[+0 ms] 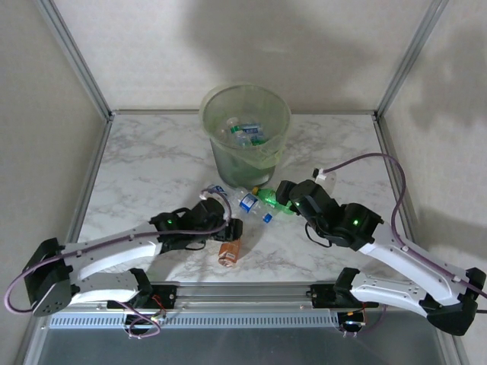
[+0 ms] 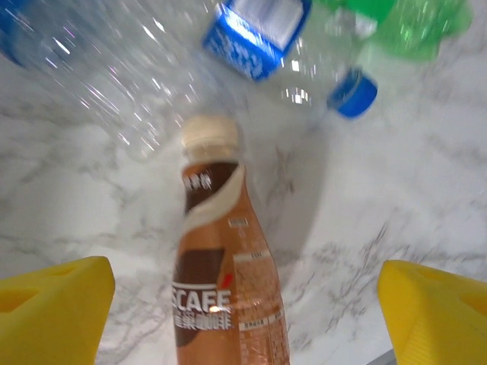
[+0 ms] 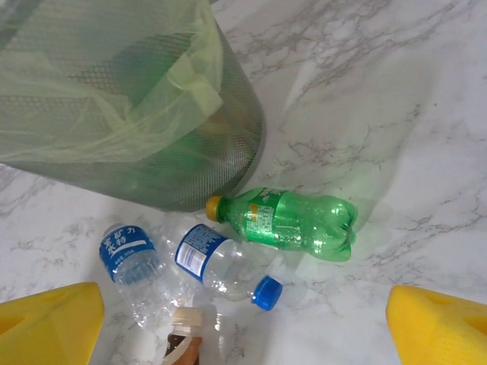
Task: Put the plastic bottles in the bin
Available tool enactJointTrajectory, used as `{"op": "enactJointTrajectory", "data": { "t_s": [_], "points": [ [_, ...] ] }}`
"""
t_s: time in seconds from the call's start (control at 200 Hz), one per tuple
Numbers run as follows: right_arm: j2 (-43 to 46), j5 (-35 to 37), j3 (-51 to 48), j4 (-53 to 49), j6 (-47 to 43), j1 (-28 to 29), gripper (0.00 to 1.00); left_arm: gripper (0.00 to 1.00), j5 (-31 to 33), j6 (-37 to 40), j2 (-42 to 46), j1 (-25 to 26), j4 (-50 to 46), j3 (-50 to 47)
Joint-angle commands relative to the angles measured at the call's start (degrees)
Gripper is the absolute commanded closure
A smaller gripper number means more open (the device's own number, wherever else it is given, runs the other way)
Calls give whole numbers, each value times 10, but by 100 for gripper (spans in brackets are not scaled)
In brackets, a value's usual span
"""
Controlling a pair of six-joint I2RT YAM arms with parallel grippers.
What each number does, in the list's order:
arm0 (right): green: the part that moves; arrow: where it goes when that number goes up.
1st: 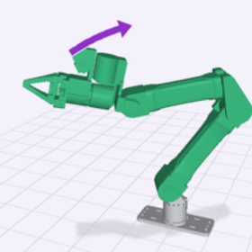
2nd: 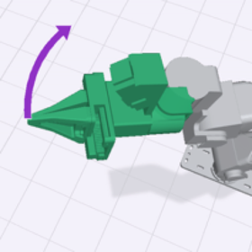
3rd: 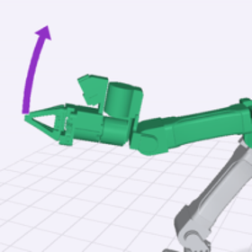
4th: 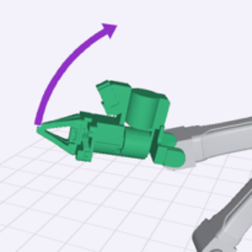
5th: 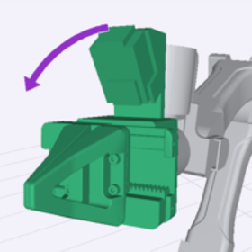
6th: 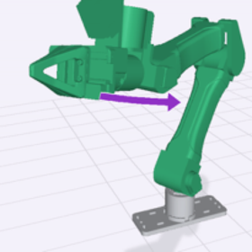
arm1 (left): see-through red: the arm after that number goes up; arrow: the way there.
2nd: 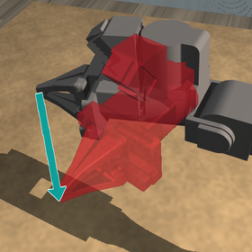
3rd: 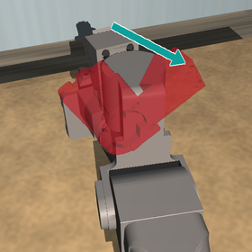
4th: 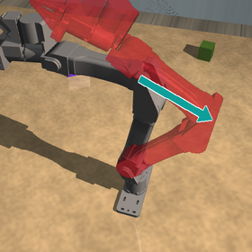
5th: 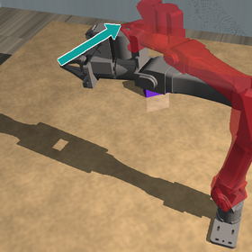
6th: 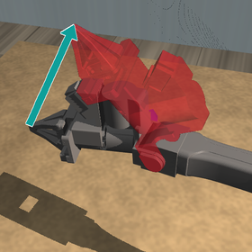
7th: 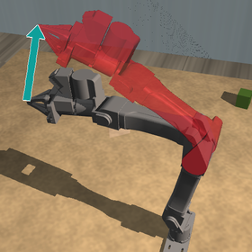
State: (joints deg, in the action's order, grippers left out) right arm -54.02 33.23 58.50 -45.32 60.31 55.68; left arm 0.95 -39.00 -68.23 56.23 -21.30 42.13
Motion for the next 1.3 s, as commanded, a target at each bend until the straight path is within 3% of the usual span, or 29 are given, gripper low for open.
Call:
{"op": "enactJointTrajectory", "data": {
  "t_s": [0.0, 0.215, 0.275, 0.446, 0.876, 1.292],
  "points": [
    [12, -18, -11, 1, 6, -12, 4, 10, 33, -7, -37, 30, 16, 0],
    [15, -22, -14, 1, 3, -15, 4, 10, 34, -9, -94, 52, 15, 5],
    [16, -22, -15, 1, 3, -17, 4, 5, 33, -9, -102, 57, 14, 5],
    [17, -27, -19, 6, 2, -20, 4, 7, 37, -12, -120, 65, 12, -1],
    [18, -33, -24, 9, -1, -27, 5, 29, 37, -9, -177, 78, 15, 1],
    [28, -33, -21, 7, -8, -36, 5, 46, 72, 12, -150, 94, -5, 22]
  ]
}}
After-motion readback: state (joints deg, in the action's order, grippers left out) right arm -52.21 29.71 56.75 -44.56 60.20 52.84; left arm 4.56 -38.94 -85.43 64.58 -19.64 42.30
